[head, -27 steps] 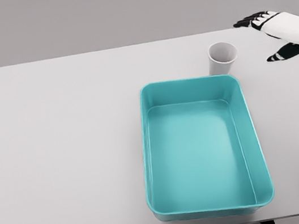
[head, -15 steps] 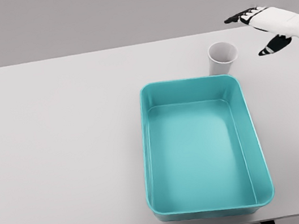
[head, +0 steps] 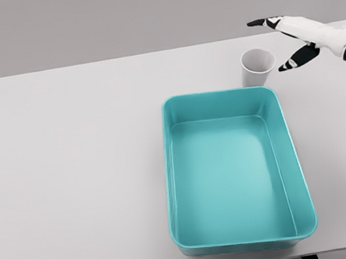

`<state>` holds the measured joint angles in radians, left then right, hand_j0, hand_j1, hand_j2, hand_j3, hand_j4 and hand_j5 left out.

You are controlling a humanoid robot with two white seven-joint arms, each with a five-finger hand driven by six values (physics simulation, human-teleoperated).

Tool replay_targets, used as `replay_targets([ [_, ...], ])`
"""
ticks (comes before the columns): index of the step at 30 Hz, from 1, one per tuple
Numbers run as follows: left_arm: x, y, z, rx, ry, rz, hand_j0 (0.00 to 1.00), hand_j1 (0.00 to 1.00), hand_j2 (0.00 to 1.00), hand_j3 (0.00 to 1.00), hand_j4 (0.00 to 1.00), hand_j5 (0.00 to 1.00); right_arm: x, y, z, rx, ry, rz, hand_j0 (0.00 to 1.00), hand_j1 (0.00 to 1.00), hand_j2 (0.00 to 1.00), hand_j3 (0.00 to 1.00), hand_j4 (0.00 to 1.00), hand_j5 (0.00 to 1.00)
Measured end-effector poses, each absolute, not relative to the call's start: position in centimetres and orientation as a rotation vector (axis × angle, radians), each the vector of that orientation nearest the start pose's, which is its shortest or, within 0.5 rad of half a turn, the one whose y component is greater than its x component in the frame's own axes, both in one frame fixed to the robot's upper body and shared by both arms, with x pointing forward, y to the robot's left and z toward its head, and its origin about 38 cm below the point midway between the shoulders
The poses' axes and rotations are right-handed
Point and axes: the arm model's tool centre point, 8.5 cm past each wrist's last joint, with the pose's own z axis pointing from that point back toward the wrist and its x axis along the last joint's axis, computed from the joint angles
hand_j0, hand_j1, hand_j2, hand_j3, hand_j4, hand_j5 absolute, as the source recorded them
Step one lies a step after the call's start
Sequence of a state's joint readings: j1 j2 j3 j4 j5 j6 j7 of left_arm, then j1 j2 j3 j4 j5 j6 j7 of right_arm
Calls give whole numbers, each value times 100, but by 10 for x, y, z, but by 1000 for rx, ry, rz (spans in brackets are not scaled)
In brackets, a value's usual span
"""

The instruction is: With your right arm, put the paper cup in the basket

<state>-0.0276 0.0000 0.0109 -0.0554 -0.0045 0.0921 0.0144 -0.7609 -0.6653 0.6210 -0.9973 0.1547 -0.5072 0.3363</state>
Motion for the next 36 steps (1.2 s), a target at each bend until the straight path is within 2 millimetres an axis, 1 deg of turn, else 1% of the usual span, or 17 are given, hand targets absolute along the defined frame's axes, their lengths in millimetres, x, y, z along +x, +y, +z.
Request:
replay_targets([
  [9, 28, 273, -262, 102, 9, 7, 100, 100, 100, 100, 100, 100, 506, -335, 189, -354, -1546, 1451, 100, 100, 100, 100, 100, 100],
  [36, 28, 273, -262, 102, 9, 7, 100, 100, 100, 100, 100, 100, 505, -327, 169, -319, -1508, 1454, 100, 100, 100, 100, 100, 100],
])
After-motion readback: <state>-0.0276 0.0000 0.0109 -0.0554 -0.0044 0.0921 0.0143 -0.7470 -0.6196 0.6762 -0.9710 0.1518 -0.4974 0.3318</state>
